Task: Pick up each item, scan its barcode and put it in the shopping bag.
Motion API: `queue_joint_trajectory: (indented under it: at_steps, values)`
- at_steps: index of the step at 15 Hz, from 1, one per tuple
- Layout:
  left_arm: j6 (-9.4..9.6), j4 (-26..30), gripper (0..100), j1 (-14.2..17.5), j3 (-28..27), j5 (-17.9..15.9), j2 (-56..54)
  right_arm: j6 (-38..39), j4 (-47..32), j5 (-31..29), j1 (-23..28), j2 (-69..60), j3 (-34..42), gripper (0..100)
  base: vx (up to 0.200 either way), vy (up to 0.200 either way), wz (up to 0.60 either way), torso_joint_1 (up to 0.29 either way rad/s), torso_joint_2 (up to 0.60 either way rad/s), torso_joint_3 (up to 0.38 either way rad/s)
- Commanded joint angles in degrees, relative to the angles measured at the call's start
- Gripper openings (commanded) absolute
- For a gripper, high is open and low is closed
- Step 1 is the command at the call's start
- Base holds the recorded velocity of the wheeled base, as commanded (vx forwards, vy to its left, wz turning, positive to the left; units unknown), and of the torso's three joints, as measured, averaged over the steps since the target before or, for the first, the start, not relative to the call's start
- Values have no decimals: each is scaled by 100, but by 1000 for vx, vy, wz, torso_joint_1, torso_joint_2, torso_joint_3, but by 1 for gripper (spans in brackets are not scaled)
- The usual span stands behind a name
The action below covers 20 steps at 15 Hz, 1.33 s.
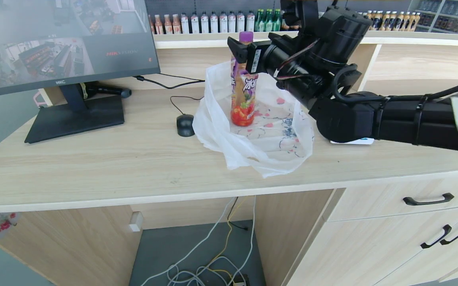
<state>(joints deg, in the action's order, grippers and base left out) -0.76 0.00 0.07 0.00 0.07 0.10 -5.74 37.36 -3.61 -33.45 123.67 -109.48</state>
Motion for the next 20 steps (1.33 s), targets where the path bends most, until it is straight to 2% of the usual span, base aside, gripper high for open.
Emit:
queue_joint_trajectory:
  at_steps: [1,4,6,10,11,13,15,20]
  values:
    - [-4,0,100,1,0,1,-1,-6,368,-140,-144,-854,1113,100,0,0,0,0,0,0]
    - [-4,0,100,1,0,1,-1,-50,1273,-167,-232,-1829,3372,100,0,0,0,0,0,0]
    - [-4,0,100,1,0,1,-1,-32,1933,-386,-232,-2304,4691,100,0,0,0,0,0,0]
    - [-4,0,100,1,0,1,-1,12,3040,-369,-346,-2638,6044,100,0,0,0,0,0,0]
    - [-4,0,100,1,0,1,-1,-6,3673,-386,-513,-2620,6554,100,0,0,0,0,0,0]
    - [-4,0,100,1,0,1,-1,-41,4314,-395,-557,-2585,7099,100,0,0,0,0,0,0]
    - [-4,0,100,1,0,1,-1,-32,4640,-395,-557,-2585,7345,100,0,0,0,0,0,0]
    - [-12,0,100,1,0,1,-1,-138,5070,-413,-557,-2524,7573,100,0,0,0,0,0,0]
